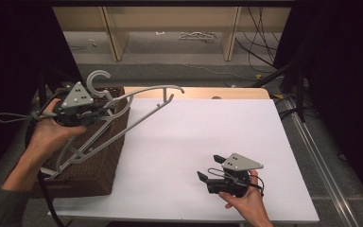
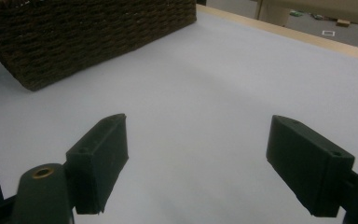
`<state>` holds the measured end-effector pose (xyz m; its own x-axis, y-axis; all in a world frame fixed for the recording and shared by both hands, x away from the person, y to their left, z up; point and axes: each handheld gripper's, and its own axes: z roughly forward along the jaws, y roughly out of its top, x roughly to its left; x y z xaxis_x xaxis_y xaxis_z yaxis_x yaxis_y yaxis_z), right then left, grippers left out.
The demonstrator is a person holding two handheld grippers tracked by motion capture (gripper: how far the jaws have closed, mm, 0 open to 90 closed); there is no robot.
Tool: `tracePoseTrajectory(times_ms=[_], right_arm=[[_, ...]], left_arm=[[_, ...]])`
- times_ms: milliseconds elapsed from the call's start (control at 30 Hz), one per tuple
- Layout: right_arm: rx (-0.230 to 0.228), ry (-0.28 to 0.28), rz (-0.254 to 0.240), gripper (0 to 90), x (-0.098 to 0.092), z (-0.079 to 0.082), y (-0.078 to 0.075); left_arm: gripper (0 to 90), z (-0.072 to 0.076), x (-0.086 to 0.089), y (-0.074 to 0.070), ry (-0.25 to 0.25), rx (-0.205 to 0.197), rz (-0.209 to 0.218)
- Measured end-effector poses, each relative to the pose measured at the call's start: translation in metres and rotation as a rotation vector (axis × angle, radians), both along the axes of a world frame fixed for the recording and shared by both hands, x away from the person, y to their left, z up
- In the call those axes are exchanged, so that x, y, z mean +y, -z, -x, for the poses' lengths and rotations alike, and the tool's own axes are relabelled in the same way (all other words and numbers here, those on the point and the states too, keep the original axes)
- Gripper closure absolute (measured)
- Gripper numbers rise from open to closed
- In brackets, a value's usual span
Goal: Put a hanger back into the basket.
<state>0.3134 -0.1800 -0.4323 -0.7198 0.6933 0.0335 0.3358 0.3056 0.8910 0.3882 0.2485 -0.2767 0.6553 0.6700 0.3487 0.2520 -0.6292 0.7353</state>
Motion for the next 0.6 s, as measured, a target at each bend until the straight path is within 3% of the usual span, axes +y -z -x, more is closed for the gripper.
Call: tracePoseTrajectory(times_ms=[67,100,133,167,267,300,333,400,500,533,567,600], right_arm=[[0.007,0.002,0.020,21.7,0.000,0.001,0.000],[0.001,-0.003,0.008,21.8,0.001,0.000,0.001],[0.002,0.004,0.009,21.8,0.001,0.001,0.001],[-0.001,0.007,0.011,21.8,0.000,0.001,0.000],[-0.002,0.013,0.012,21.8,0.000,0.002,0.000],[-0.001,0.015,0.011,21.8,0.000,0.002,0.000],[0.000,0.015,0.011,21.8,0.000,0.002,0.000],[0.004,0.015,0.014,21.8,0.000,0.003,0.000],[0.007,0.017,0.018,21.8,-0.001,0.003,0.001],[0.007,0.017,0.018,21.8,-0.001,0.003,0.001],[0.008,0.023,0.019,21.8,-0.001,0.003,0.001],[0.010,0.021,0.016,21.8,-0.002,0.003,0.001]], left_arm=[[81.9,0.001,0.006,0.002,-0.012,-0.009,0.012],[81.9,0.001,0.007,0.003,-0.023,-0.012,0.033],[81.9,0.001,0.012,0.003,-0.019,-0.007,0.016],[81.9,0.001,0.014,0.005,-0.030,-0.010,0.039],[81.9,0.002,0.022,0.006,-0.051,-0.015,0.052],[81.9,0.003,0.025,0.005,-0.047,-0.014,0.030],[82.0,0.002,0.029,0.005,-0.044,-0.033,0.033],[81.9,0.002,0.036,0.004,-0.055,-0.033,0.030],[81.9,0.001,0.045,0.004,-0.082,-0.039,0.043],[81.9,0.001,0.048,0.006,-0.095,-0.043,0.067],[81.9,0.000,0.051,0.005,-0.088,-0.040,0.040],[81.9,-0.001,0.053,0.007,-0.104,-0.043,0.062]])
